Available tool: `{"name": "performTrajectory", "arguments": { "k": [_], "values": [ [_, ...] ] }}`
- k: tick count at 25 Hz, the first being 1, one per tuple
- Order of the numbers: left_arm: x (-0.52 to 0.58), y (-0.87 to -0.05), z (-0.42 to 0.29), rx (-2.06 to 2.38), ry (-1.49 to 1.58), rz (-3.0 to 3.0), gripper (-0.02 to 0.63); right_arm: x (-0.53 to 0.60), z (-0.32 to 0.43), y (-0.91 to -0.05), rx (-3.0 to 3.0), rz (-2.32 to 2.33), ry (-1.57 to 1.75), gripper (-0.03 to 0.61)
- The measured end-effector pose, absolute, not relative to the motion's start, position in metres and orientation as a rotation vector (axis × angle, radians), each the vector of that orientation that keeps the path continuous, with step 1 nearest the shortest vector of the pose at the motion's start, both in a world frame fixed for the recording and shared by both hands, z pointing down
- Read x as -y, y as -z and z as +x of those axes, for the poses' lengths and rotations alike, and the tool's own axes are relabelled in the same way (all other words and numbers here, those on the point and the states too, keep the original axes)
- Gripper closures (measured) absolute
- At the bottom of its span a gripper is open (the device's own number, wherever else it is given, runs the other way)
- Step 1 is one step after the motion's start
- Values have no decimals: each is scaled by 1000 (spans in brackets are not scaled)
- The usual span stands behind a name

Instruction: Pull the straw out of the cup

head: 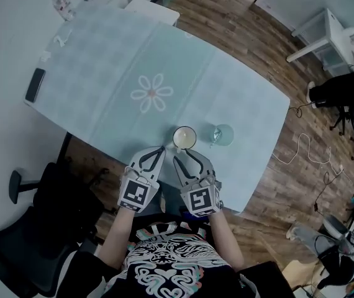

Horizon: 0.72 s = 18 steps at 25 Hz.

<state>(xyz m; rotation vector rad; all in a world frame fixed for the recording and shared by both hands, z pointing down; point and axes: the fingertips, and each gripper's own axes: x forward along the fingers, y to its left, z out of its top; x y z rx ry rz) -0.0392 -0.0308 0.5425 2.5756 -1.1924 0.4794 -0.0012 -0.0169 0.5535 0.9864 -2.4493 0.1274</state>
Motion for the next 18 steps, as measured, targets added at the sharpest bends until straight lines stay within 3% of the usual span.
{"name": "performTrajectory", "arguments": {
  "k": [18],
  "values": [
    [53, -551, -45, 1203, -454, 2512, 611, 27, -11, -575, 2404, 882, 39, 446]
  ]
}}
